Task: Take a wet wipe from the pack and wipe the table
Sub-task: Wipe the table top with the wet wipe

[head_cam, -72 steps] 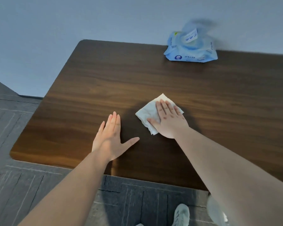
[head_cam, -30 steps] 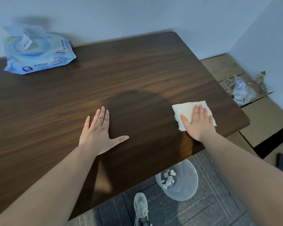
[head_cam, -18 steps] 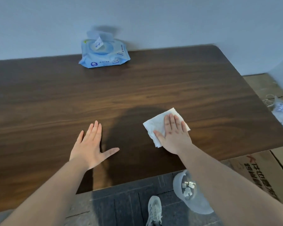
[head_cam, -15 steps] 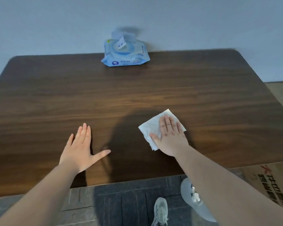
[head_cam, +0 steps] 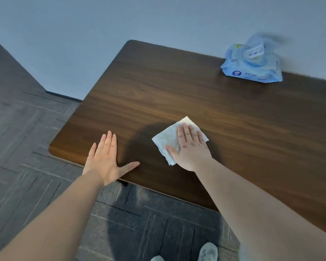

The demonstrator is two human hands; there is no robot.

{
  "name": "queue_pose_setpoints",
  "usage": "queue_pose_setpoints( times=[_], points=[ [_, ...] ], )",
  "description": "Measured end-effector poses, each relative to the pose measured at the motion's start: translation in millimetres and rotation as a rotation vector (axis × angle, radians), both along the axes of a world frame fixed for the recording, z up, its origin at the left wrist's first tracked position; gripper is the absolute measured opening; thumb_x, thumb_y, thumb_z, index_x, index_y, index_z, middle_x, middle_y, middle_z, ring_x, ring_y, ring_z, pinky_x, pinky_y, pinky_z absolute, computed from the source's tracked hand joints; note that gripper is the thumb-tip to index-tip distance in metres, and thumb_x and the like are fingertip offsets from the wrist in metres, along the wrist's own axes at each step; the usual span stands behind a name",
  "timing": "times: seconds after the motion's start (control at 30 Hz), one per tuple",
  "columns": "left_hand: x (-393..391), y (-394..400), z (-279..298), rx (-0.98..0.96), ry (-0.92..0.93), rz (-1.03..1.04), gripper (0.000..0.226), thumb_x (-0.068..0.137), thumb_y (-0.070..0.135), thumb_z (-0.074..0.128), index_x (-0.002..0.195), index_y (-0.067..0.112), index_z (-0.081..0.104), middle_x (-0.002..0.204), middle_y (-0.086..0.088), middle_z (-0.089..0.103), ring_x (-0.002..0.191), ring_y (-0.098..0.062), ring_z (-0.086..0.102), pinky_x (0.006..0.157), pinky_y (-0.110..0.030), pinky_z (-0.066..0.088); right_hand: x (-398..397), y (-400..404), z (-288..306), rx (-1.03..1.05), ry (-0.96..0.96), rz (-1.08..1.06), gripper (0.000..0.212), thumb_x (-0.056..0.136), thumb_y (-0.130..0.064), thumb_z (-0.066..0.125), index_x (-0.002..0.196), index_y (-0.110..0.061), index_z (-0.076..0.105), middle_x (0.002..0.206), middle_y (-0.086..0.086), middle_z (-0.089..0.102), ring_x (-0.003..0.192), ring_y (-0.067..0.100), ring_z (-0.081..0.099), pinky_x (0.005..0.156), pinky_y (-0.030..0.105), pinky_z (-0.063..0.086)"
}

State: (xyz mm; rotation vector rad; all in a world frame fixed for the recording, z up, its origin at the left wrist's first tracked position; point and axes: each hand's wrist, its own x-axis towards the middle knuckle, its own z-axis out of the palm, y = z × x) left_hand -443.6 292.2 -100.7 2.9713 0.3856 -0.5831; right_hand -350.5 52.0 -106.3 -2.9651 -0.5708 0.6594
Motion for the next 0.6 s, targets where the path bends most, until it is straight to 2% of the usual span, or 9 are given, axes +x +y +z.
queue_pose_setpoints(
  times=[0.13,0.4,0.53,0.6],
  points=[
    [0,-1,1,0.000,0.015,0.018,0.122,0.060,0.093,0.014,0.146,0.014,-0.021,0.157,-0.001,-0.022,0.144,-0.016,-0.020,0.117,-0.041,-0.005,5,54,0,0.030,0.009,0.077,0.080,0.091,-0.066,0.006,0.149,-0.016,-0.016,0.158,0.005,-0.020,0.144,0.022,-0.022,0.117,0.040,-0.014],
    [-1,0,-2,-0.005,-0.012,0.004,0.120,0.057,0.092,0.005,0.145,0.013,-0.021,0.158,-0.003,-0.019,0.143,-0.016,-0.020,0.116,-0.039,-0.008,10,144,-6,0.123,-0.032,0.175,0.074,0.095,-0.059,0.011,0.151,-0.014,-0.007,0.160,0.005,-0.012,0.146,0.022,-0.016,0.118,0.041,-0.011],
    [-1,1,-1,-0.029,-0.024,0.014,0.112,0.054,0.090,0.003,0.130,0.017,-0.033,0.157,-0.003,-0.021,0.143,-0.016,-0.021,0.115,-0.038,-0.010,14,161,-10,0.160,-0.058,0.206,0.066,0.098,-0.050,0.013,0.151,-0.015,-0.005,0.161,0.003,-0.009,0.147,0.021,-0.012,0.118,0.040,-0.009],
    [-2,1,-2,-0.044,-0.050,0.017,0.114,0.057,0.091,0.007,0.133,0.016,-0.032,0.158,-0.003,-0.020,0.144,-0.016,-0.019,0.116,-0.038,-0.009,14,160,-9,0.156,-0.060,0.214,0.066,0.098,-0.049,0.014,0.151,-0.015,-0.004,0.161,0.003,-0.008,0.147,0.020,-0.012,0.118,0.040,-0.009]
  ],
)
